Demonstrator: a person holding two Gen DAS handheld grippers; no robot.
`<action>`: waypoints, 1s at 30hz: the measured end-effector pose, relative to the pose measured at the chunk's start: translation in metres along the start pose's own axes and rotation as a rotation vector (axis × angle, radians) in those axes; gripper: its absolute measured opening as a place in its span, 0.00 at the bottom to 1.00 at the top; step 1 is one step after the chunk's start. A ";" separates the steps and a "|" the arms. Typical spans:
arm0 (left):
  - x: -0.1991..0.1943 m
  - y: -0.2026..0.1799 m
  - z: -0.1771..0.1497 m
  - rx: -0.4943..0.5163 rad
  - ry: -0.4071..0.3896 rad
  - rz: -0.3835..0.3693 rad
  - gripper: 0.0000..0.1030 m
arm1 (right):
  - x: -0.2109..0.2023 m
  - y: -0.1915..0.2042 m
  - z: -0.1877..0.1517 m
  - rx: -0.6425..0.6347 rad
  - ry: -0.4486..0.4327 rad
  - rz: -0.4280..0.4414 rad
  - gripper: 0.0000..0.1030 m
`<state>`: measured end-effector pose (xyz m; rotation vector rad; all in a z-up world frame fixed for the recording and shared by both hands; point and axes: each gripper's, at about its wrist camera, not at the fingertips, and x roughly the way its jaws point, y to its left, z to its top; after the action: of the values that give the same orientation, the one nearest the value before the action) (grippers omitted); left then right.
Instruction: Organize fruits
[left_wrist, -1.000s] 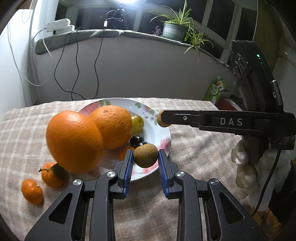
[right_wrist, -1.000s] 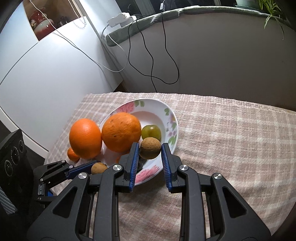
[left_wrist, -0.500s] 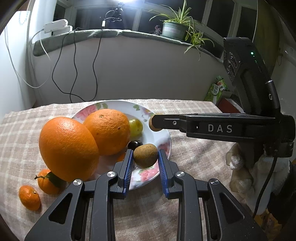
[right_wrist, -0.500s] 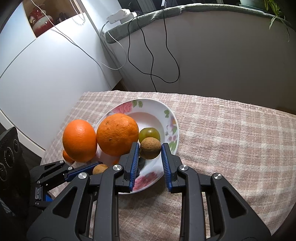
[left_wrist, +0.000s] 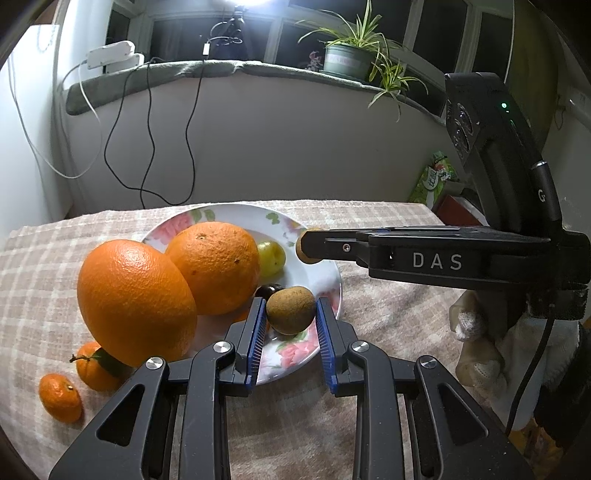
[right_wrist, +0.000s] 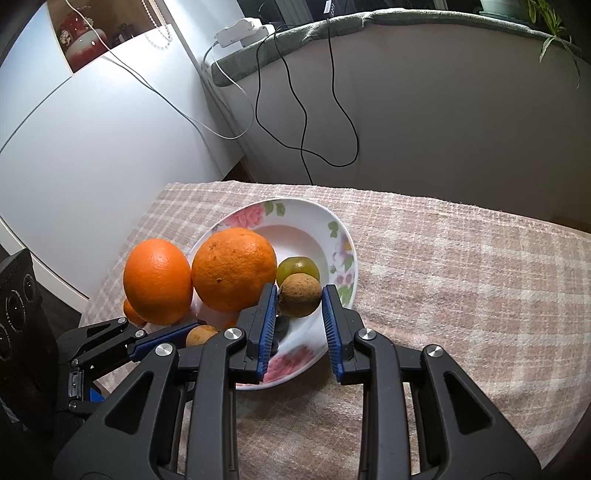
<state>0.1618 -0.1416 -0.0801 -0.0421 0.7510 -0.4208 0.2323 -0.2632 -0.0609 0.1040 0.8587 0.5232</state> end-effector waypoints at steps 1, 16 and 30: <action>0.000 0.000 0.000 0.001 0.001 0.000 0.25 | 0.000 0.000 0.000 0.001 -0.001 -0.001 0.25; -0.007 -0.003 0.001 0.007 -0.019 0.022 0.62 | -0.015 -0.003 0.003 0.013 -0.061 -0.023 0.87; -0.016 -0.004 -0.001 0.008 -0.020 0.057 0.77 | -0.029 -0.002 0.007 0.042 -0.087 -0.029 0.90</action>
<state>0.1493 -0.1390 -0.0693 -0.0173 0.7293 -0.3681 0.2227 -0.2783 -0.0372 0.1514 0.7849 0.4704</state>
